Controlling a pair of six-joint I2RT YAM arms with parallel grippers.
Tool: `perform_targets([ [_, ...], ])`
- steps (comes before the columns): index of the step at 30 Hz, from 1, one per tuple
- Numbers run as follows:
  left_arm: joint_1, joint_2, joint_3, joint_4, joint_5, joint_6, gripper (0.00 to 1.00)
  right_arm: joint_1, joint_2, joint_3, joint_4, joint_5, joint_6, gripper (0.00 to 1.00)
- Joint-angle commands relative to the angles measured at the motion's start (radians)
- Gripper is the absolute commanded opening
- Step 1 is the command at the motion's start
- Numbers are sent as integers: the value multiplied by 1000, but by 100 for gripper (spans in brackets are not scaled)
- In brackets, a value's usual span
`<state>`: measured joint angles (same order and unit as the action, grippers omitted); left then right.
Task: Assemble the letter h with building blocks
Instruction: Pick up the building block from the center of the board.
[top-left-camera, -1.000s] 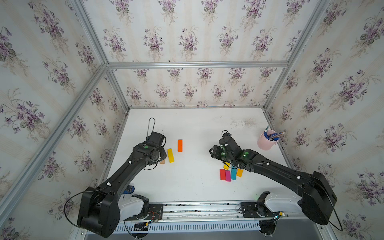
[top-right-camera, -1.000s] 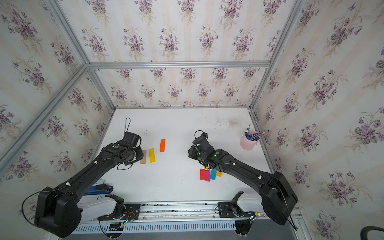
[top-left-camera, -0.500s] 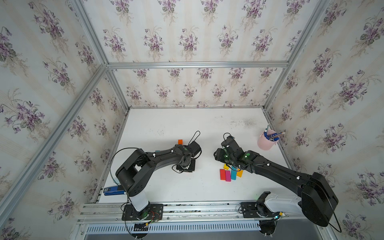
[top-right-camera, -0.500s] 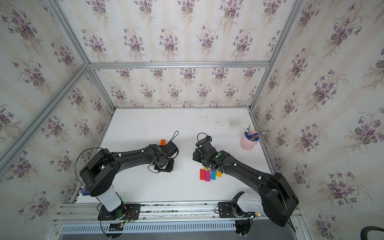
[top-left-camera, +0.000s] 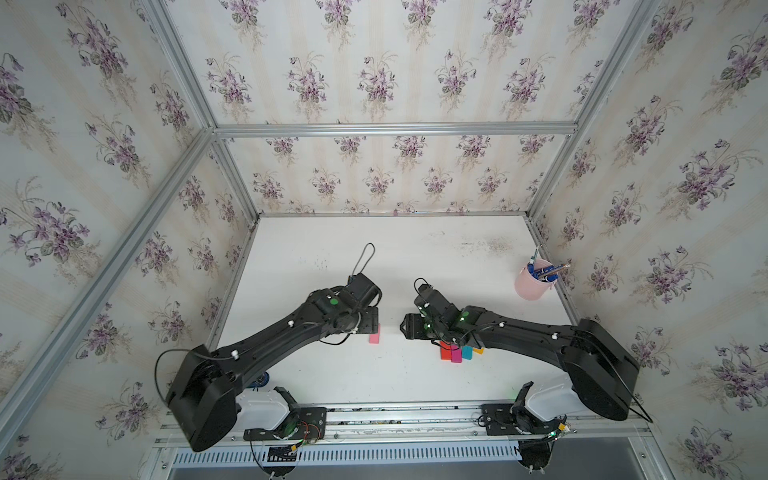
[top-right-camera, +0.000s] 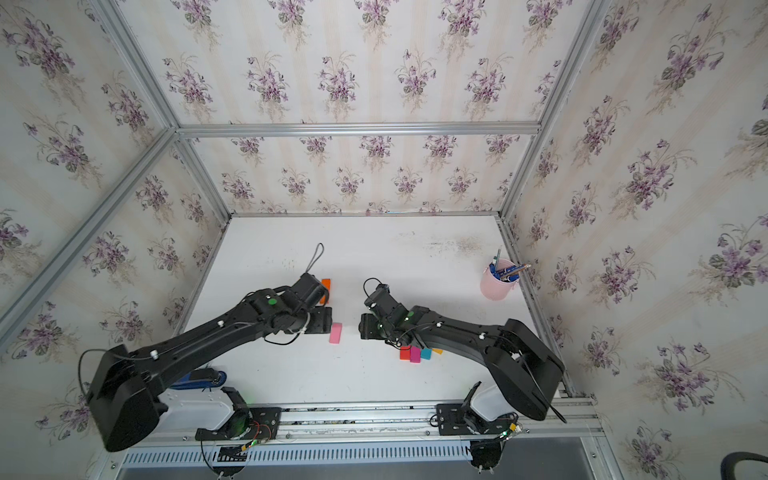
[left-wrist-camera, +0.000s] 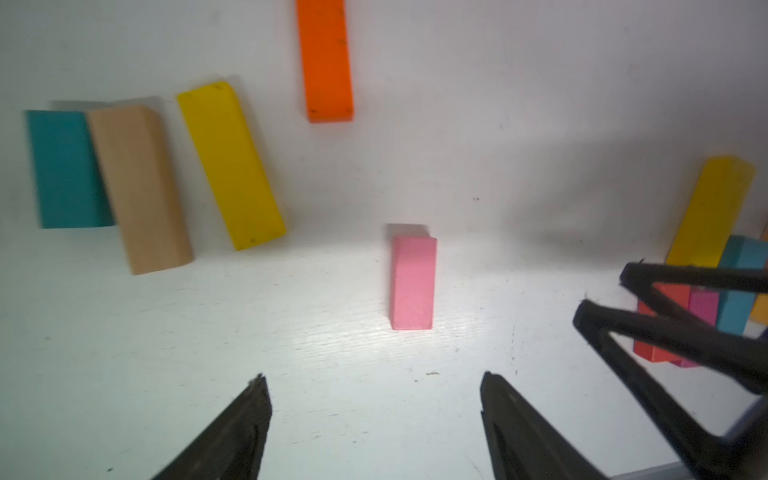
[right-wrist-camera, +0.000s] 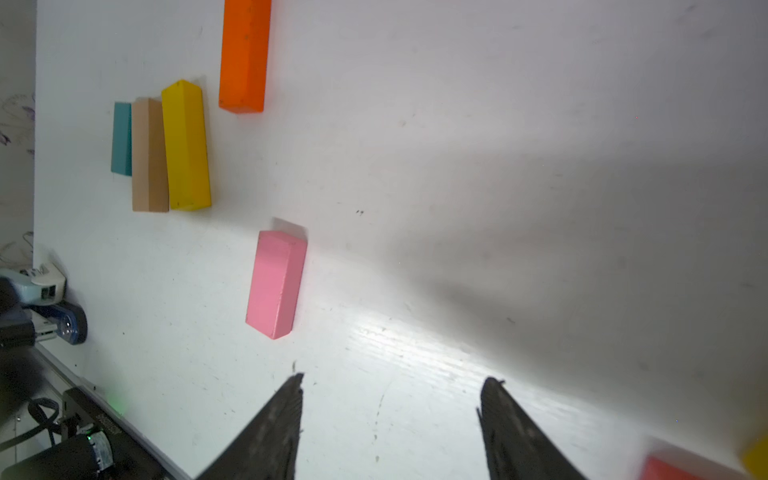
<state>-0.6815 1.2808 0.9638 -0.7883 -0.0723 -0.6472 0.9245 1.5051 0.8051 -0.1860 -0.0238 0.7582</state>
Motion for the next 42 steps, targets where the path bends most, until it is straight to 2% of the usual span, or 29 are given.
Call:
perform_targets([
  [1, 109, -126, -41, -103, -35, -21, 78, 56, 85, 47, 59, -16, -8, 66],
  [4, 224, -256, -90, -92, 28, -15, 75, 101, 166, 88, 108, -54, -2, 64],
  [7, 276, -321, -100, -104, 34, -9, 75, 123, 237, 127, 139, -71, 13, 63],
  [19, 351, -343, -112, -90, 84, -3, 75, 187, 468, 391, 124, -134, -10, 61],
  [23, 361, -351, -122, -84, 97, 8, 75, 187, 460, 427, 91, -119, -28, 61],
  [25, 367, -345, -136, -75, 104, 13, 75, 186, 432, 428, 30, -56, -63, 61],
  [26, 370, -338, -137, -72, 112, 13, 75, 187, 415, 427, -3, -19, -83, 62],
  [30, 373, -313, -143, -51, 151, 5, 75, 168, 353, 419, -123, 145, -146, 75],
  [35, 377, -328, -158, -70, 151, -1, 75, 114, 376, 427, -110, 154, -206, 85],
  [39, 388, -361, -175, -88, 152, -3, 75, 105, 466, 494, -134, 165, -250, 85],
  [42, 394, -376, -186, -96, 146, 1, 76, 110, 504, 527, -130, 116, -235, 85],
])
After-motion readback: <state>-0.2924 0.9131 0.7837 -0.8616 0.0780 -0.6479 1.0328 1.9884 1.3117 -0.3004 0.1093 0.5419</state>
